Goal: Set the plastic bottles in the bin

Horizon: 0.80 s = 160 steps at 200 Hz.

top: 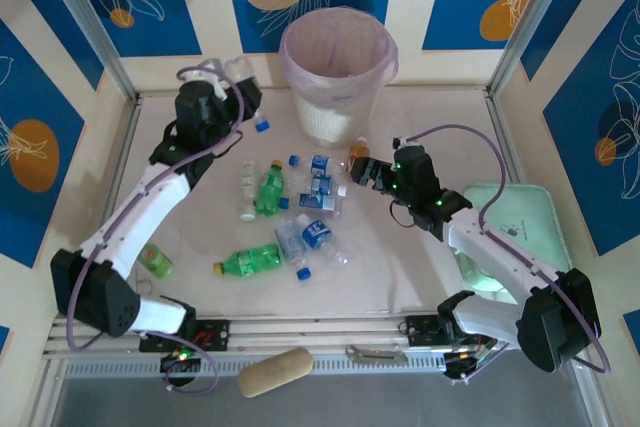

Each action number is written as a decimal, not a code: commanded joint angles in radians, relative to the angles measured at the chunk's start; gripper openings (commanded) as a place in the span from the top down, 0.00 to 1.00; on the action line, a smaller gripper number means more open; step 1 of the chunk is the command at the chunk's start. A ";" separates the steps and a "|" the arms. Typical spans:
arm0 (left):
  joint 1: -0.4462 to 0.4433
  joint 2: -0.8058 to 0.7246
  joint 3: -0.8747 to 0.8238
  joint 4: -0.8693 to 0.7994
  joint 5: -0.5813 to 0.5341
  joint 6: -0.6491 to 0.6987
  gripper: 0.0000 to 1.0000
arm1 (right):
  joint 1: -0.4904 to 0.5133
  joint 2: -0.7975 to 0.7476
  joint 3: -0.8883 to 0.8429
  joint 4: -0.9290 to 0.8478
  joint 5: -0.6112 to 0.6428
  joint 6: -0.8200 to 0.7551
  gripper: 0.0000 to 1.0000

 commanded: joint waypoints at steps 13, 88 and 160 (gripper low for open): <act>-0.057 0.177 0.256 0.104 0.107 0.081 0.58 | -0.027 -0.049 -0.018 -0.021 -0.034 0.016 0.01; -0.109 0.700 0.983 0.053 0.130 0.169 0.58 | -0.072 -0.115 -0.076 -0.041 -0.068 0.034 0.01; -0.128 0.925 1.172 -0.001 0.085 0.249 0.56 | -0.103 -0.163 -0.101 -0.057 -0.079 0.034 0.01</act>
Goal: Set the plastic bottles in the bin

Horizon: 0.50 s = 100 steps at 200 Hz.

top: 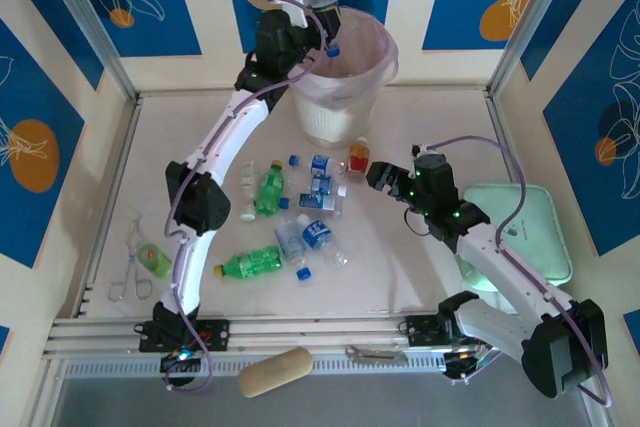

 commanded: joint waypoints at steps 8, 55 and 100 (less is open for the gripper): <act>-0.011 0.042 0.038 -0.025 -0.025 0.047 0.55 | -0.013 -0.025 -0.018 -0.012 -0.019 0.010 0.01; -0.011 0.064 0.038 -0.043 -0.022 0.041 0.28 | -0.016 -0.035 -0.026 -0.016 -0.027 0.018 0.01; -0.011 -0.009 0.010 -0.052 0.010 0.023 0.00 | -0.017 -0.034 -0.035 -0.011 -0.036 0.039 0.01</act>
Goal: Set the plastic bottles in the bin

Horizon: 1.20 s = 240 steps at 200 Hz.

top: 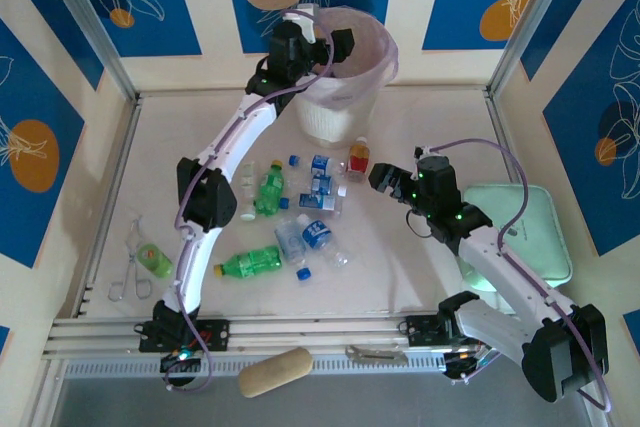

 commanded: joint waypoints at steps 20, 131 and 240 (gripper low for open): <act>-0.007 -0.171 -0.085 0.027 0.047 -0.007 0.00 | -0.006 -0.005 -0.019 0.001 -0.031 0.041 0.01; 0.002 -1.014 -1.359 0.326 -0.029 0.034 0.00 | -0.019 0.323 0.180 -0.020 -0.082 0.038 0.00; 0.003 -1.278 -1.938 0.349 -0.091 -0.239 0.00 | -0.012 0.772 0.554 -0.086 -0.076 -0.035 0.10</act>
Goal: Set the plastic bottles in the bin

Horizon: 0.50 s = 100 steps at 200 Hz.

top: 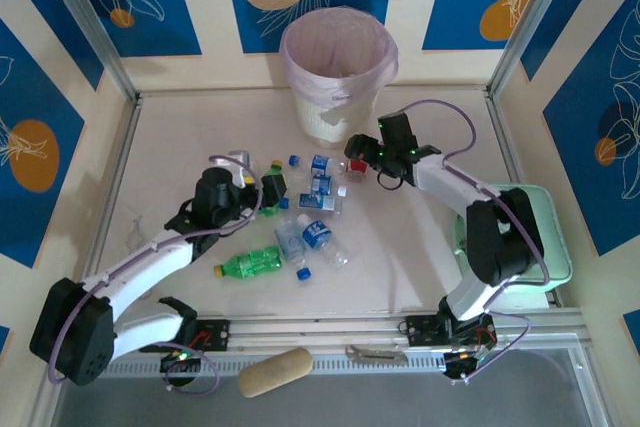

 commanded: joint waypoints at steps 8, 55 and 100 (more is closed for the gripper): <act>0.003 -0.010 -0.045 0.103 -0.057 -0.074 0.00 | 0.009 0.116 0.124 -0.083 0.010 -0.042 0.10; 0.004 0.028 -0.012 0.091 -0.001 -0.027 0.00 | 0.027 0.264 0.245 -0.164 0.091 -0.016 0.10; 0.006 0.007 -0.039 0.045 0.016 -0.016 0.00 | 0.036 0.322 0.283 -0.191 0.101 -0.005 0.14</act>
